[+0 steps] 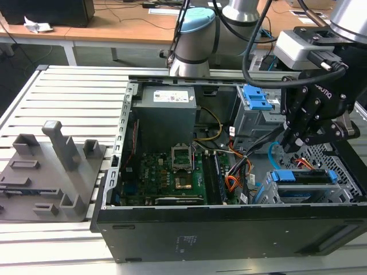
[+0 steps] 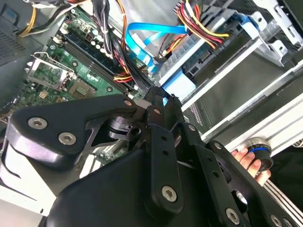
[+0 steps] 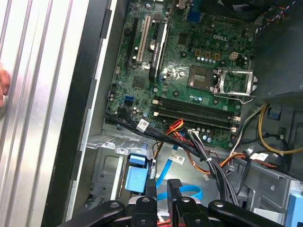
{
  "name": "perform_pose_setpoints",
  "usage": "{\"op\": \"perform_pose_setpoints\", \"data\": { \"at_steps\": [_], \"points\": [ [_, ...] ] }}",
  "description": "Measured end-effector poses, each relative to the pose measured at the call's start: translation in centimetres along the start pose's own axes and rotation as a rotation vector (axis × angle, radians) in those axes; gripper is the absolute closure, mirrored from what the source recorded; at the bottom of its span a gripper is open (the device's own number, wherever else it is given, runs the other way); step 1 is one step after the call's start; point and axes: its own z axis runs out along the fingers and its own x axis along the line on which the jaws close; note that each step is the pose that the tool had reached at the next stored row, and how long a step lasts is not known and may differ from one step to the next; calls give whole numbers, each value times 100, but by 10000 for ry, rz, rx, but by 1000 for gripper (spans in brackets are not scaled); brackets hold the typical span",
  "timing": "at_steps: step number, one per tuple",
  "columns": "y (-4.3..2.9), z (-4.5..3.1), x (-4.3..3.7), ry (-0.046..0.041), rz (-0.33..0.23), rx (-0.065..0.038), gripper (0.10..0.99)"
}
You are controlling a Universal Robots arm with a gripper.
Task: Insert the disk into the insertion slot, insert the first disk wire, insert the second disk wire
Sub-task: 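Insert the second disk wire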
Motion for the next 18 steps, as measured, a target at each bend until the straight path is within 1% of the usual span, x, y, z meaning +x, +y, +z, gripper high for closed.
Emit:
{"op": "perform_pose_setpoints", "data": {
  "at_steps": [2,3,4,6,9,10,12,13,15,16,17,18],
  "points": [
    [-13,1,-68,1,-12,0,847],
    [-16,1,-88,2,-16,0,847],
    [-25,7,-129,2,-22,0,847],
    [-34,19,-144,1,-23,1,847],
    [-75,70,-155,7,-23,-1,847],
    [-90,84,-155,21,-22,-3,847],
    [-129,126,-155,64,-25,-12,847],
    [-134,147,-167,74,-22,-14,847],
    [-139,189,-177,141,-21,-26,847],
    [-140,205,-178,194,-19,-35,847],
    [-141,227,-178,272,-16,-50,847],
    [-142,244,-178,320,-13,-59,847]
  ]
}}
